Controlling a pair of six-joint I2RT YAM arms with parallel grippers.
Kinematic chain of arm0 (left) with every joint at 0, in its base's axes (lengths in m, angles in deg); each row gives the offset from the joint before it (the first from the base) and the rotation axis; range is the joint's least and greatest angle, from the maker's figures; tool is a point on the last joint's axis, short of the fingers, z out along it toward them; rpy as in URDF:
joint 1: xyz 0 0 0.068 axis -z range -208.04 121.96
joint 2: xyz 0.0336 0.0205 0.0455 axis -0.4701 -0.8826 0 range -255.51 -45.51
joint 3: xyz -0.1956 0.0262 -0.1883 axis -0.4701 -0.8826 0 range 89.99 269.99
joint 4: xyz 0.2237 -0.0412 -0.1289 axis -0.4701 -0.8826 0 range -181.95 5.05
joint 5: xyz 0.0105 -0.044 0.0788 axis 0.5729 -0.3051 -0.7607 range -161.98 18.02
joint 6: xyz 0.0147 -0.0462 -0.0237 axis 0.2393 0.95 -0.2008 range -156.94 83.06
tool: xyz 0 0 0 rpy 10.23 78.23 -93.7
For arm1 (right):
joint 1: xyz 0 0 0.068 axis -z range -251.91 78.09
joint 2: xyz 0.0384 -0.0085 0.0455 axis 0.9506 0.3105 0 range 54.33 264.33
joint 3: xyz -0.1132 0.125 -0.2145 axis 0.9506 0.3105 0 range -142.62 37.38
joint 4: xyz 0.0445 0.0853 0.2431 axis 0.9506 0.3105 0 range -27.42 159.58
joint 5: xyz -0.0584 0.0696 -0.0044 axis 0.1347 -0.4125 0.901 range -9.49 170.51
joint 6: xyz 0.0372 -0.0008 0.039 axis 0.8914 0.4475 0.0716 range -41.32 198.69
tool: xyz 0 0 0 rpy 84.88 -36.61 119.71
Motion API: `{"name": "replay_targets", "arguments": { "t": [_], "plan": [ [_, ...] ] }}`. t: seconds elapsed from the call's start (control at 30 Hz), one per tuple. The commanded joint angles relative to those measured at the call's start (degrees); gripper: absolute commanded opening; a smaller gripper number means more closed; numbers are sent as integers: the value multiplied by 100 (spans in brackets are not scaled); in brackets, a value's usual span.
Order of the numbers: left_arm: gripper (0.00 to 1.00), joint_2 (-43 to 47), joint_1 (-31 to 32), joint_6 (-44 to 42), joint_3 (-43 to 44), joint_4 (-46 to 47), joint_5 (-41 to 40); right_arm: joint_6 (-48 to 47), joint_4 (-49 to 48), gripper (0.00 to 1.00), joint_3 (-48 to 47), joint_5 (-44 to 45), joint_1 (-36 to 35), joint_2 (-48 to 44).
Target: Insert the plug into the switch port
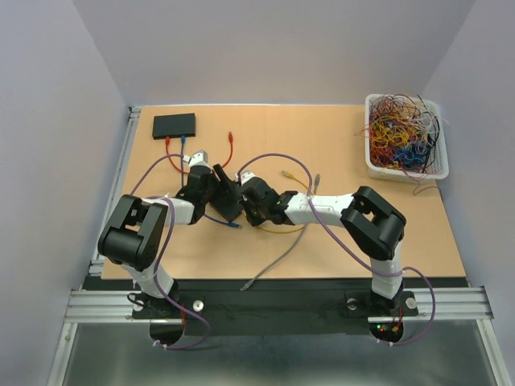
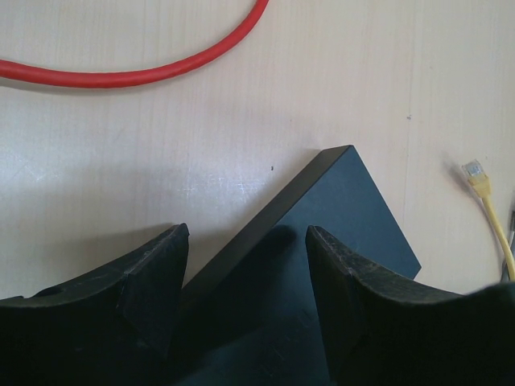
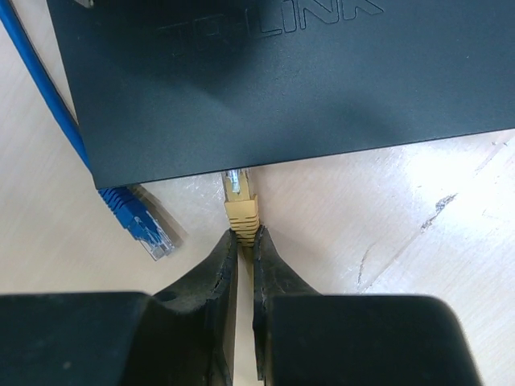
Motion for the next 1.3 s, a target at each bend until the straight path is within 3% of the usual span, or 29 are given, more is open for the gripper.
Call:
{"name": "replay_targets", "arguments": {
  "t": [0.0, 0.23, 0.4, 0.57, 0.83, 1.03, 1.27],
  "plan": [
    [71, 142, 198, 72, -244, -412, 410, -87, -400, 0, -262, 231, -23, 102],
    [72, 134, 487, -7, -437, -324, 639, -385, -530, 0, -982, 328, -23, 356],
    [72, -164, 936, 28, -419, -236, 700, -860, -2137, 0, -1063, -93, -32, 296],
    [72, -341, 1103, -15, -437, -70, 998, -1290, -3788, 1, -325, -1197, -41, -292],
    [72, -657, 1191, -156, -376, 186, 1464, -1599, -4697, 1, 98, -2598, -58, -847],
    [72, -421, 1244, -113, -437, 10, 1456, -1774, -4838, 0, 255, -1861, -85, -645],
    [72, -104, 1244, -104, -507, -315, 1131, -1704, -4830, 2, 1073, -877, -93, -786]
  ]
}}
